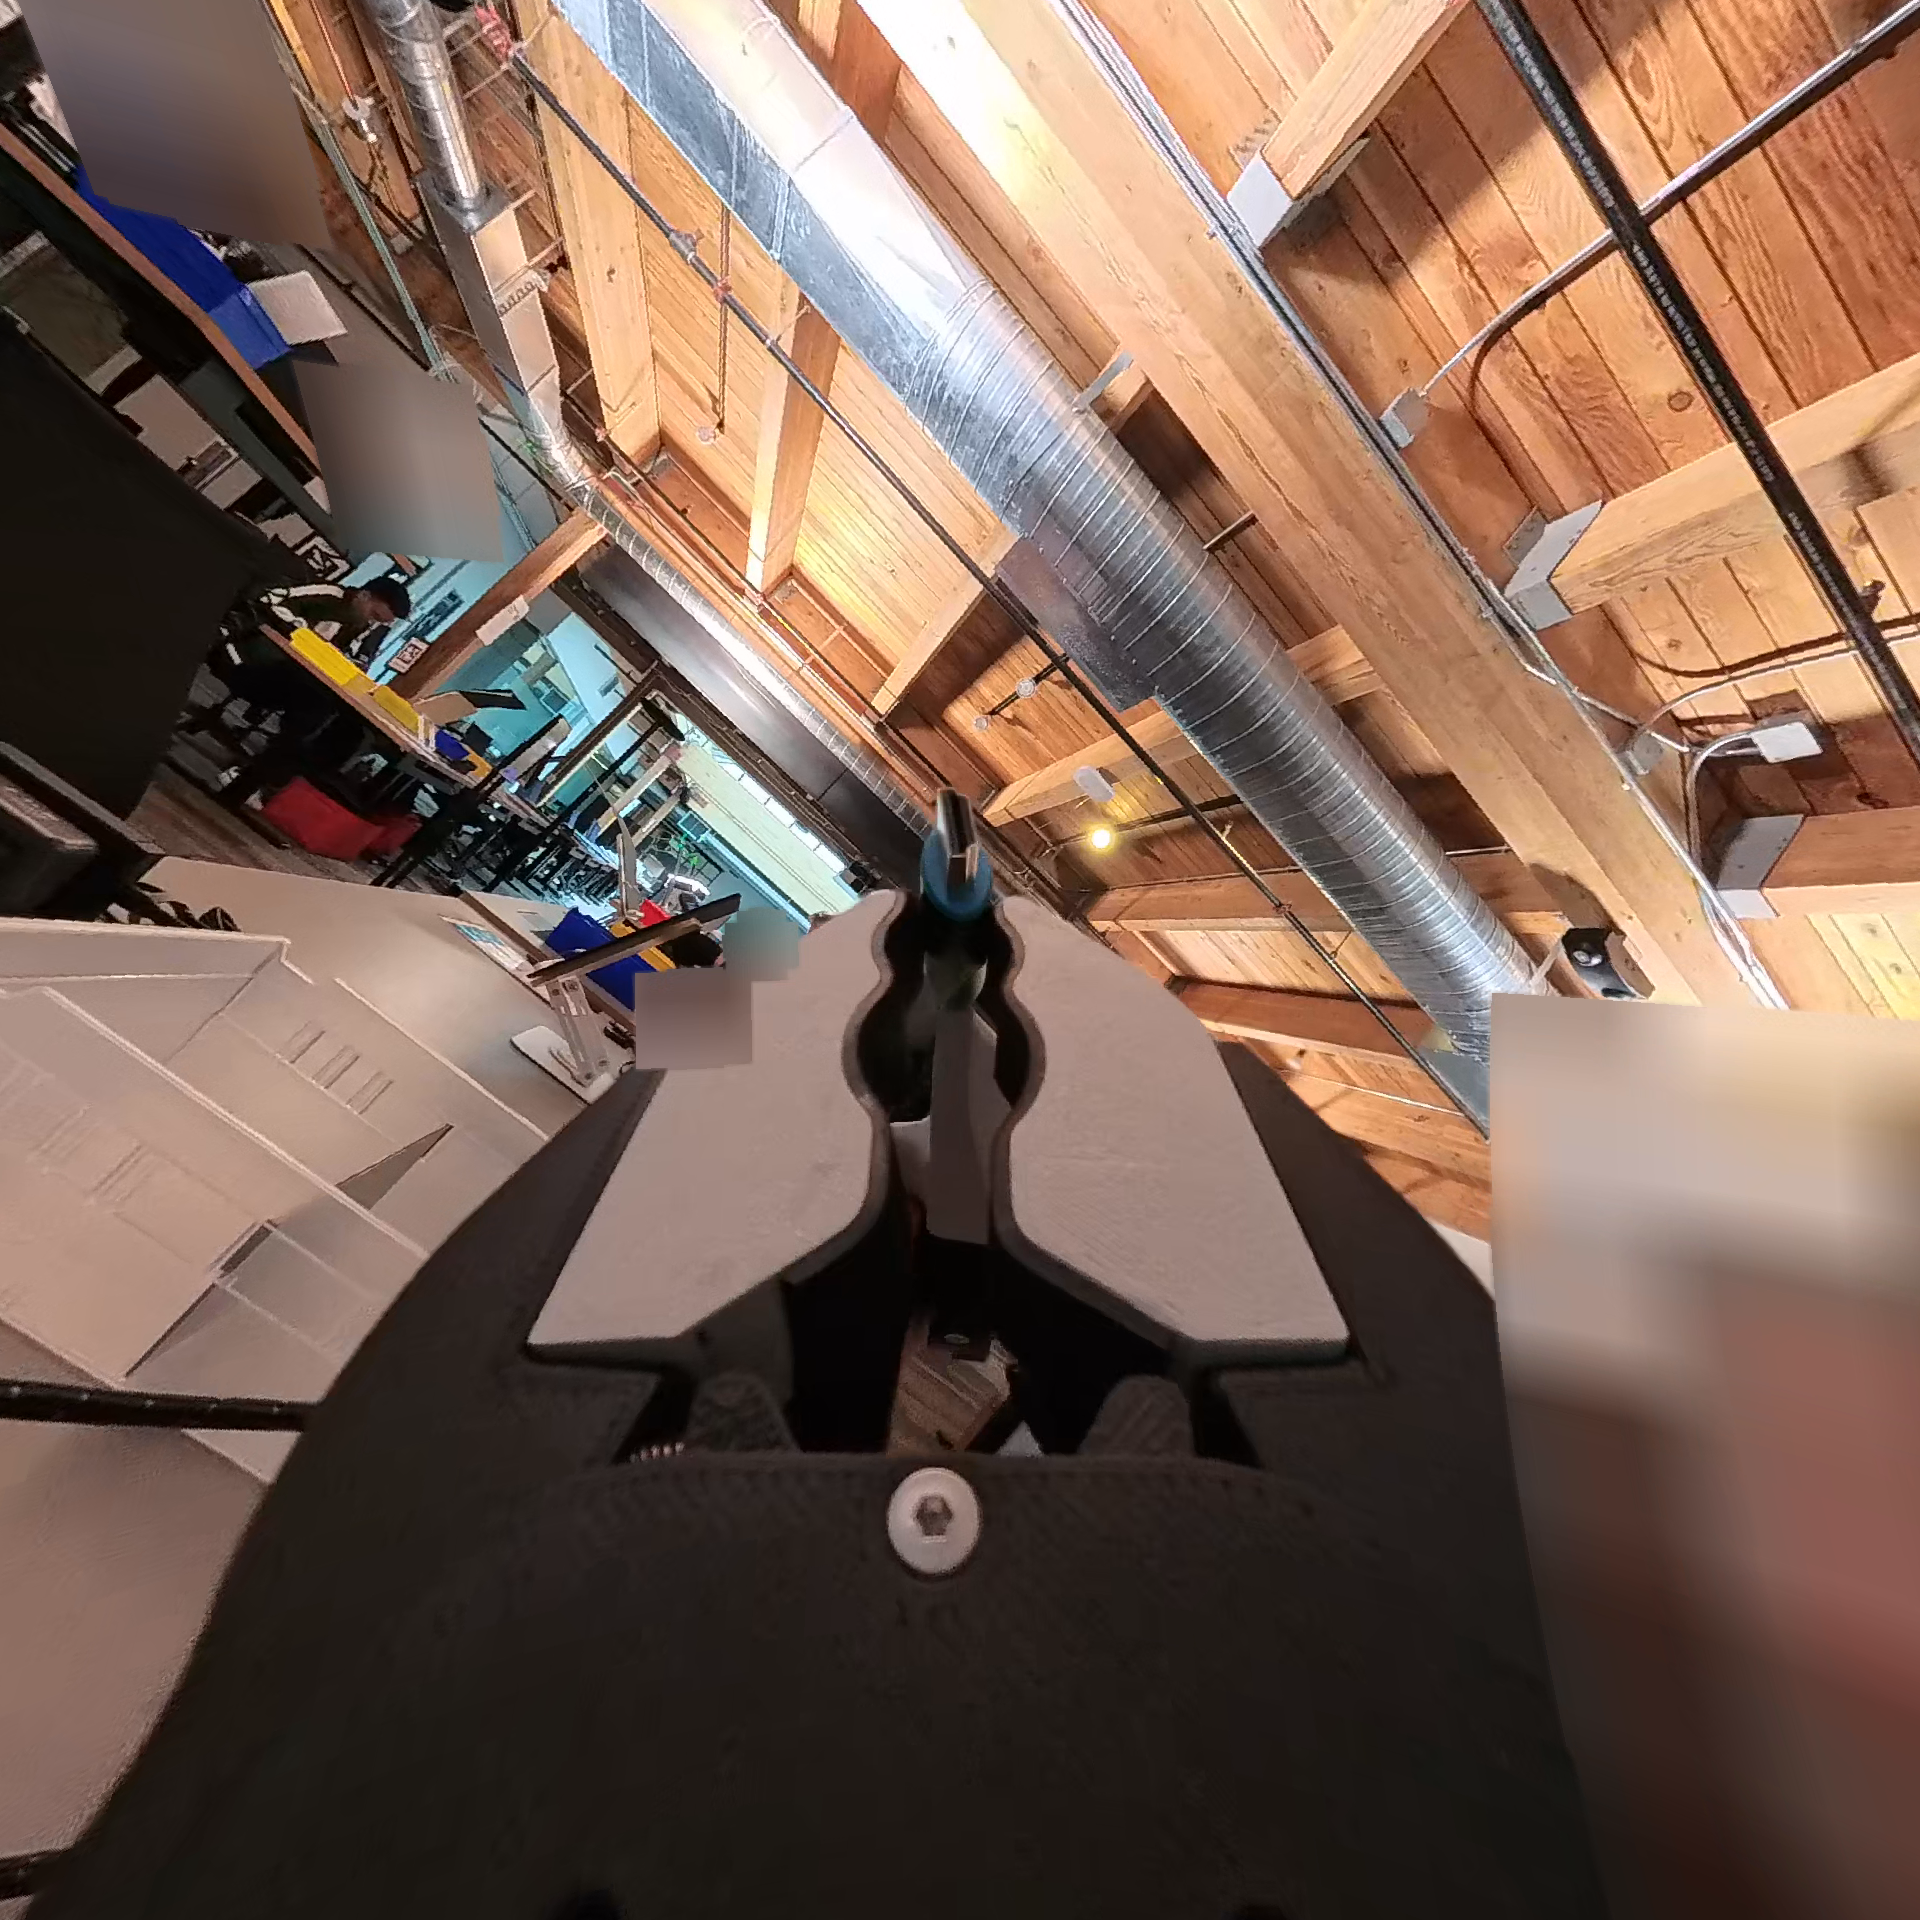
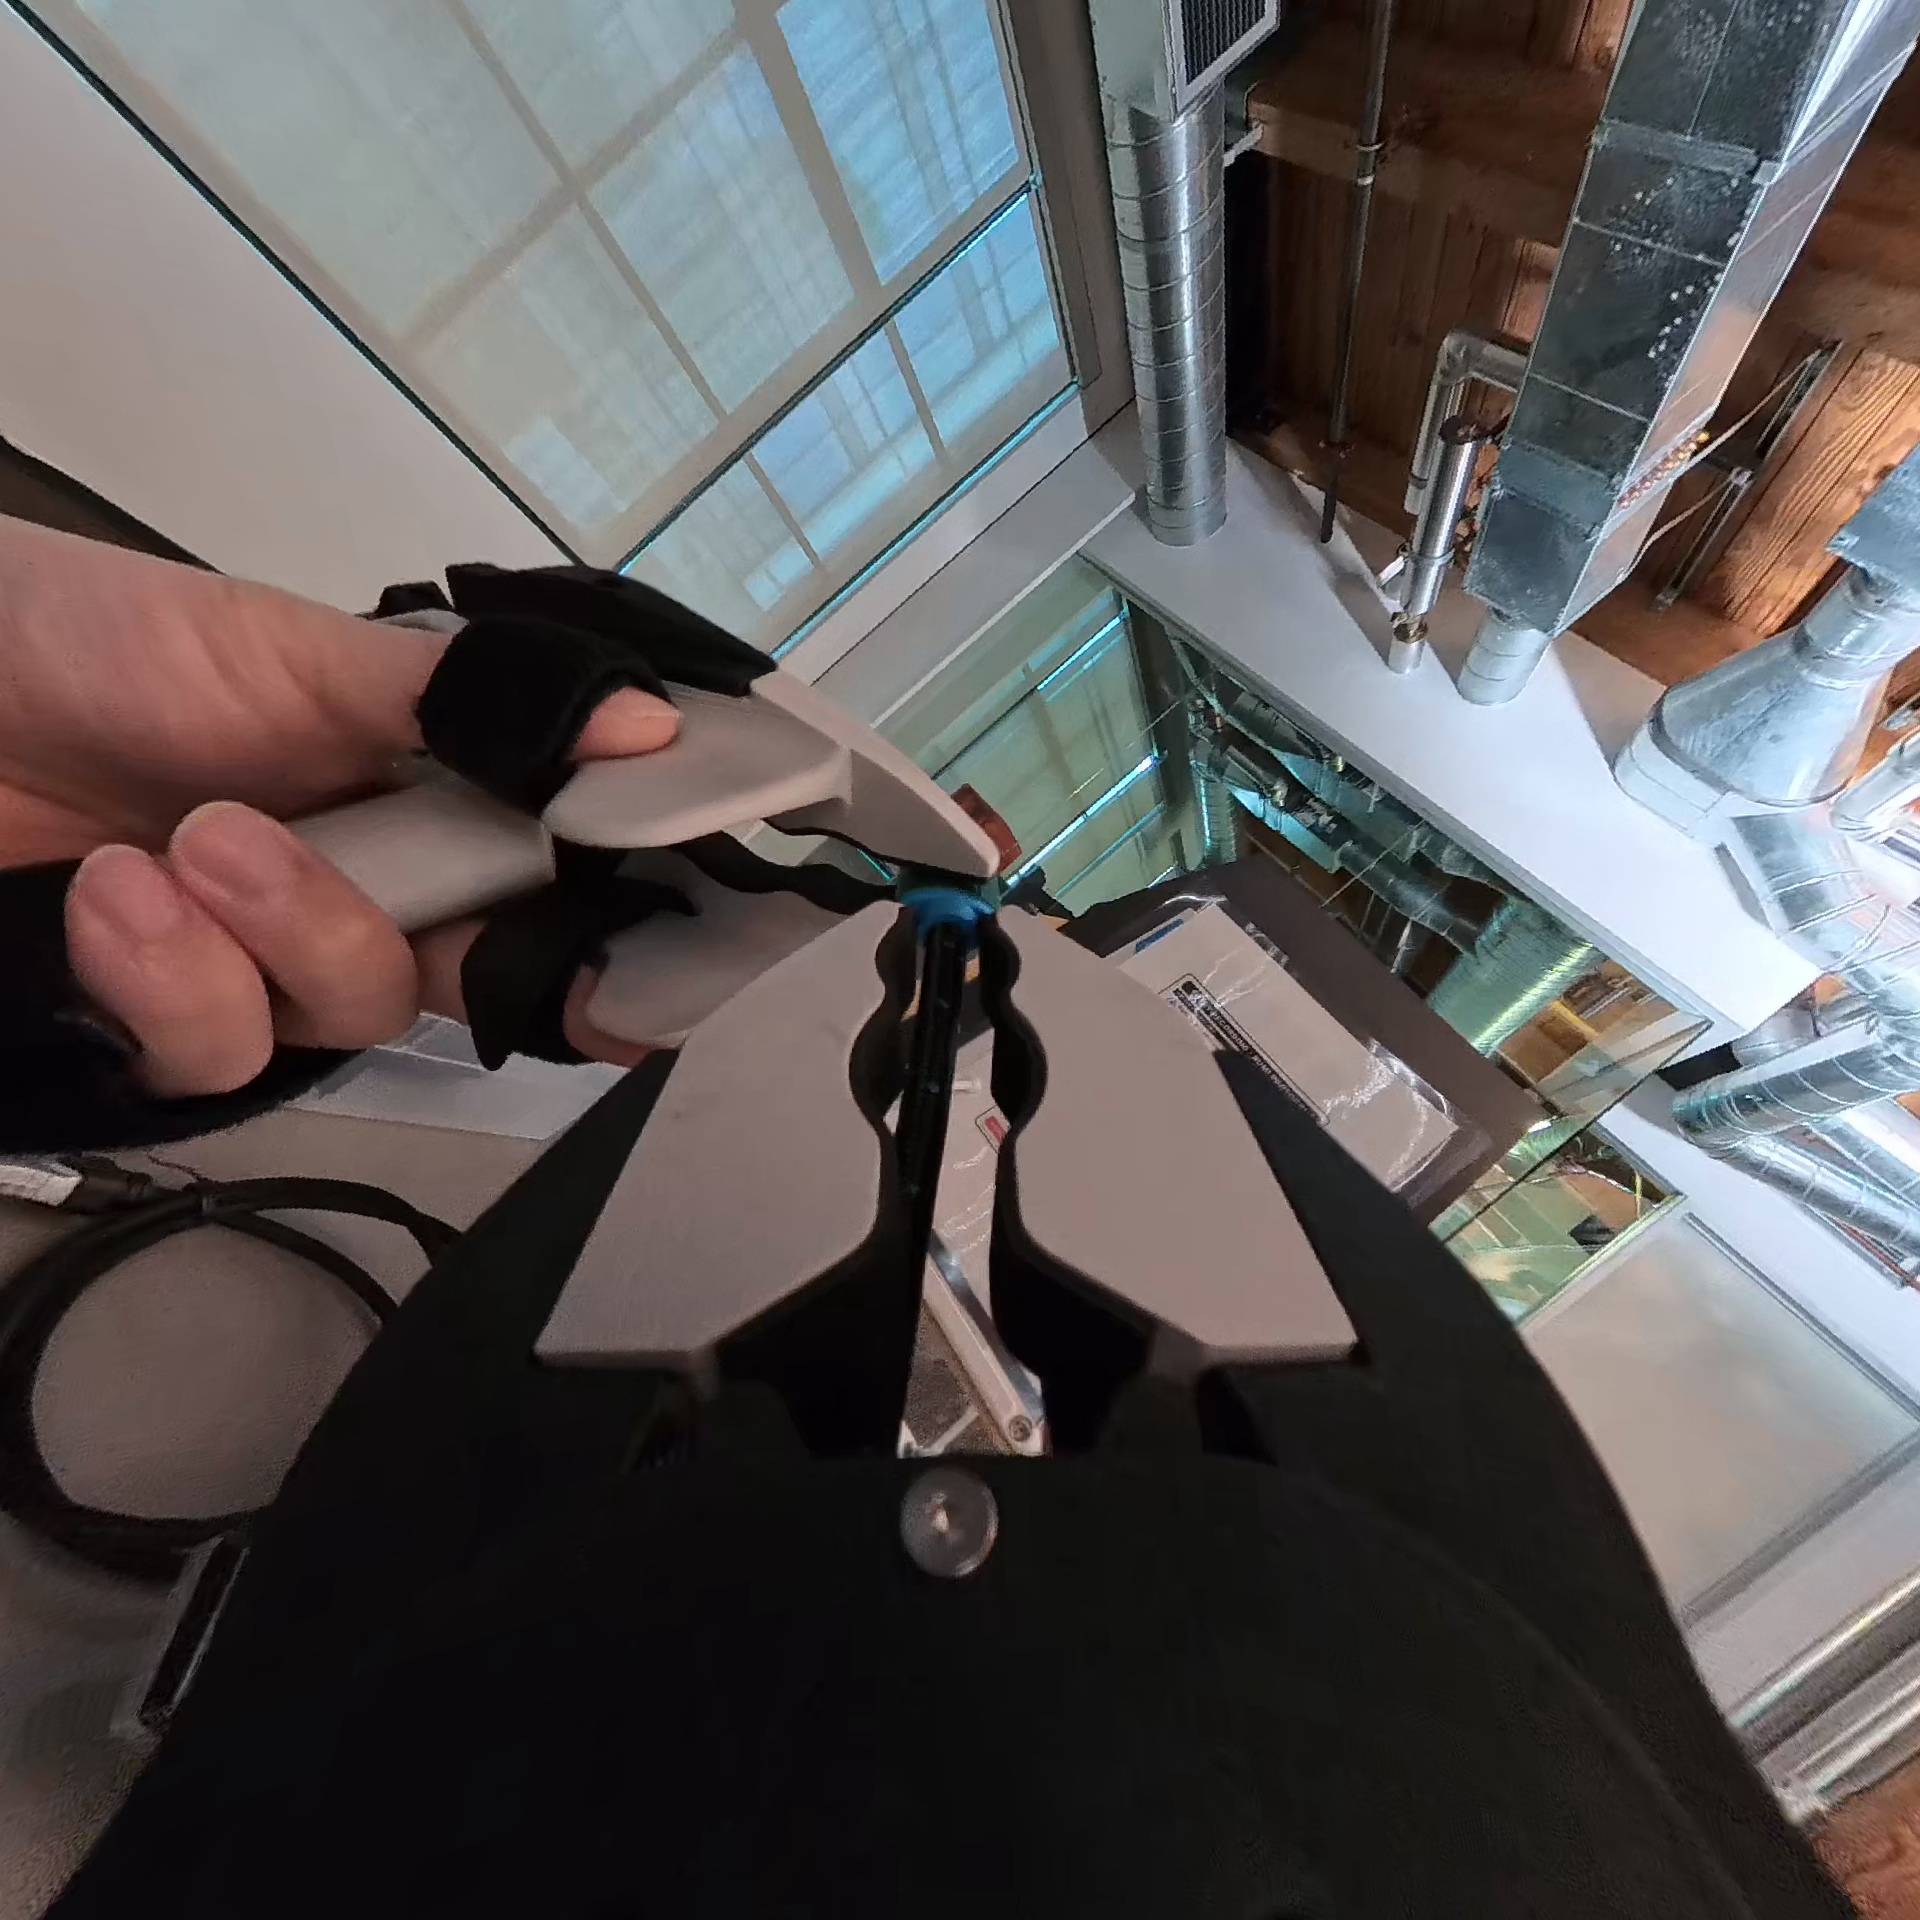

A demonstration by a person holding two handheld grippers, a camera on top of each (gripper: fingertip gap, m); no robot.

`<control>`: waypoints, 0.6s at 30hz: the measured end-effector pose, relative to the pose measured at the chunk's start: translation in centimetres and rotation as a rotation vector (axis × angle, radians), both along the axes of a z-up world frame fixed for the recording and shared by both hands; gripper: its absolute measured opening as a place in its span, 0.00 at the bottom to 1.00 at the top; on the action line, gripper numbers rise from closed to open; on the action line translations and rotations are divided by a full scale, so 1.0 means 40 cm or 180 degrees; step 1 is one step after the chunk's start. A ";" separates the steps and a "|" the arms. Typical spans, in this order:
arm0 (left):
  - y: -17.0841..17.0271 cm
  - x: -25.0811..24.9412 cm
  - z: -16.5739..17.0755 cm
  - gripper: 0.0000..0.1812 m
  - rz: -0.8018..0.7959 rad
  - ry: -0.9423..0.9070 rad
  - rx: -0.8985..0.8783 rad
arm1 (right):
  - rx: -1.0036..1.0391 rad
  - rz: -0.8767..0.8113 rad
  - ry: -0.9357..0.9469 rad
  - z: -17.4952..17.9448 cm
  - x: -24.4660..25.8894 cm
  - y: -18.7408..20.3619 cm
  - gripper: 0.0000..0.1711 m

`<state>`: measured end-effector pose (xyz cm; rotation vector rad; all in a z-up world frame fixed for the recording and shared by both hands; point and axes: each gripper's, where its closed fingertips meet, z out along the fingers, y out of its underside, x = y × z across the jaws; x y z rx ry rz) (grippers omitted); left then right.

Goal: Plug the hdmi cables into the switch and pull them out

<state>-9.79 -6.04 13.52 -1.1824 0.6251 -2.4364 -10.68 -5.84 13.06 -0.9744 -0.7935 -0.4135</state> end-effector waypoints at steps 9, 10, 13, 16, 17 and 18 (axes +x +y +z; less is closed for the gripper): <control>0.000 0.006 -0.010 0.07 0.0062 0.0015 -0.0037 | -0.0161 0.0046 0.0016 -0.010 0.006 0.000 0.07; 0.000 0.007 -0.011 0.07 0.0076 0.0008 -0.0043 | -0.0200 0.0052 0.0026 -0.011 0.007 0.000 0.07; -0.003 0.006 -0.008 0.07 0.0096 -0.0047 -0.0039 | -0.0239 0.0105 0.0122 -0.008 0.006 -0.002 0.07; -0.003 0.004 -0.007 0.07 0.0112 -0.0074 -0.0030 | -0.0276 0.0139 0.0189 -0.007 0.005 -0.002 0.07; -0.003 0.003 -0.006 0.07 0.0120 -0.0080 -0.0021 | -0.0278 0.0139 0.0199 -0.007 0.005 -0.002 0.07; -0.004 0.003 -0.005 0.07 0.0128 -0.0089 -0.0015 | -0.0264 0.0141 0.0198 -0.006 0.004 -0.003 0.07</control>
